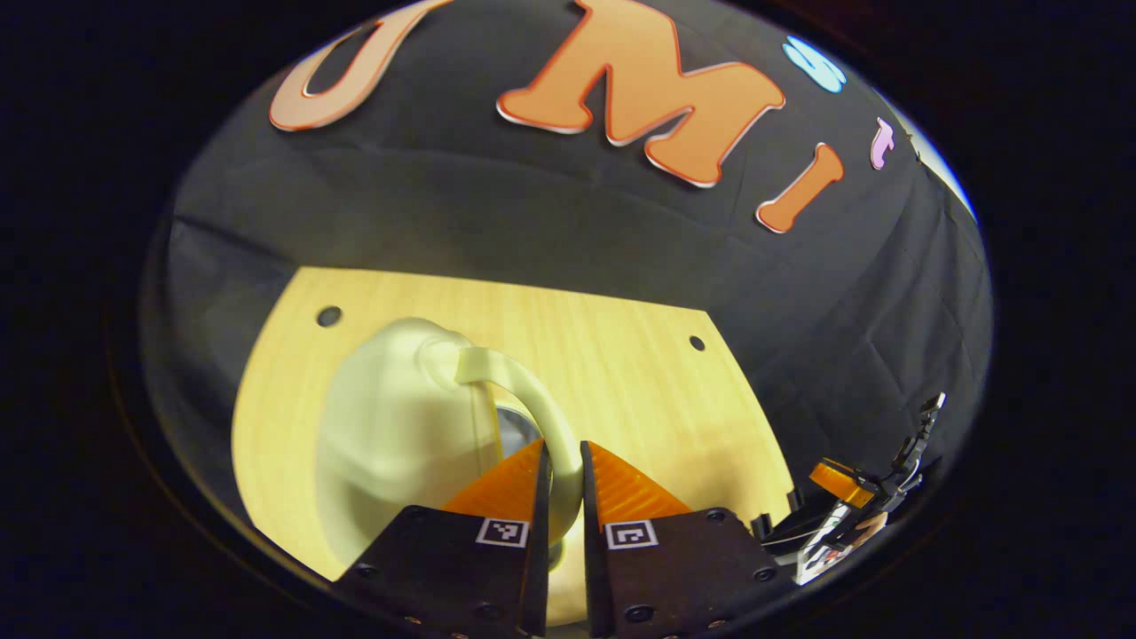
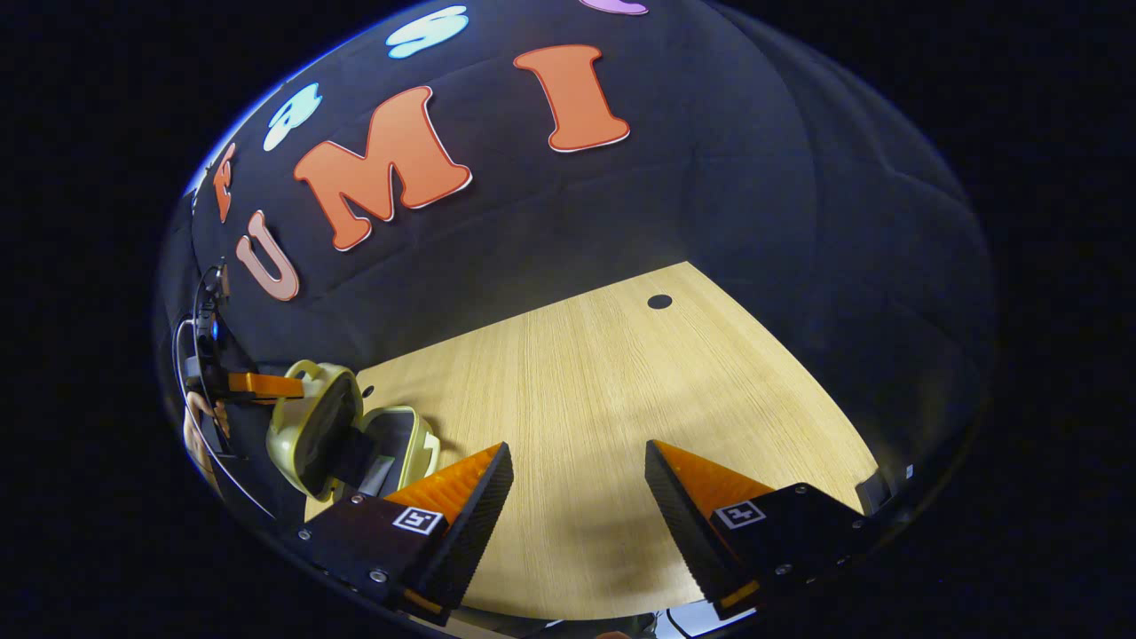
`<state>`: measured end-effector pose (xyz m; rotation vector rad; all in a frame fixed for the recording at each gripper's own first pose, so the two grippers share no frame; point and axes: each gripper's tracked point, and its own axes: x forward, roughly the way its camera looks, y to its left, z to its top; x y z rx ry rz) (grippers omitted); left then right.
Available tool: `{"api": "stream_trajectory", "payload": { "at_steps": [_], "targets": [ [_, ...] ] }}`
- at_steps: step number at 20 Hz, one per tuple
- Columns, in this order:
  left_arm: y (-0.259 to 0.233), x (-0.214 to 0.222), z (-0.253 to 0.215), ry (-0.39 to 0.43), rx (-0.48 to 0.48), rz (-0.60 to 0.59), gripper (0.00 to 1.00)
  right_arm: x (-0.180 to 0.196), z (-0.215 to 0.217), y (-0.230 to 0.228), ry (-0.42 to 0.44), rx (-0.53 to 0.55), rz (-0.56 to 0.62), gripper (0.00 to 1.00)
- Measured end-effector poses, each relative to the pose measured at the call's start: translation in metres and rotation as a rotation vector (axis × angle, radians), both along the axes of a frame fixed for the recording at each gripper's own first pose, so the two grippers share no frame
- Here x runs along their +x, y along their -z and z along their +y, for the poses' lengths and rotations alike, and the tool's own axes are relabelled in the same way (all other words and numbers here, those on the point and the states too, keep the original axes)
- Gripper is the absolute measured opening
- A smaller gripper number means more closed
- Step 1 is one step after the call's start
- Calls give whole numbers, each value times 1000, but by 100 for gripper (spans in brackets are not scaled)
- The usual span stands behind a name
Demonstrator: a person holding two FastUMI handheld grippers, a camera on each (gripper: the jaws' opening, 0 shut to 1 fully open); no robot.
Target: First open the suitcase, pack the skin care products into it, and then close the suitcase.
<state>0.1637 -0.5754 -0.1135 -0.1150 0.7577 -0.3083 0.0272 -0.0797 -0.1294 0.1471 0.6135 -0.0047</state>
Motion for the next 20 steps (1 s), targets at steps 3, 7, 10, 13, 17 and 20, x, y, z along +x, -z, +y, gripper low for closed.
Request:
{"api": "stream_trajectory", "payload": {
  "at_steps": [3, 7, 10, 13, 17, 20],
  "targets": [
    [43, 4, -29, 21, -25, 67, 17, -3, -7, 4, -15, -16, 14, 96],
    [103, 6, -54, 20, 9, 142, 17, -6, -10, 4, -23, -23, 20, 96],
    [137, 2, -61, -6, 23, 191, 18, -8, -11, 8, -30, -39, 24, 95],
    [139, 4, -61, -26, 30, 174, 34, -6, -6, 11, -38, -36, 31, 96],
    [87, 2, -61, -19, 55, 3, 82, 2, 15, 7, -59, -36, 13, 96],
    [21, -6, -63, -6, 69, -204, 97, 11, 37, -5, -94, -84, -33, 96]
  ]
}}
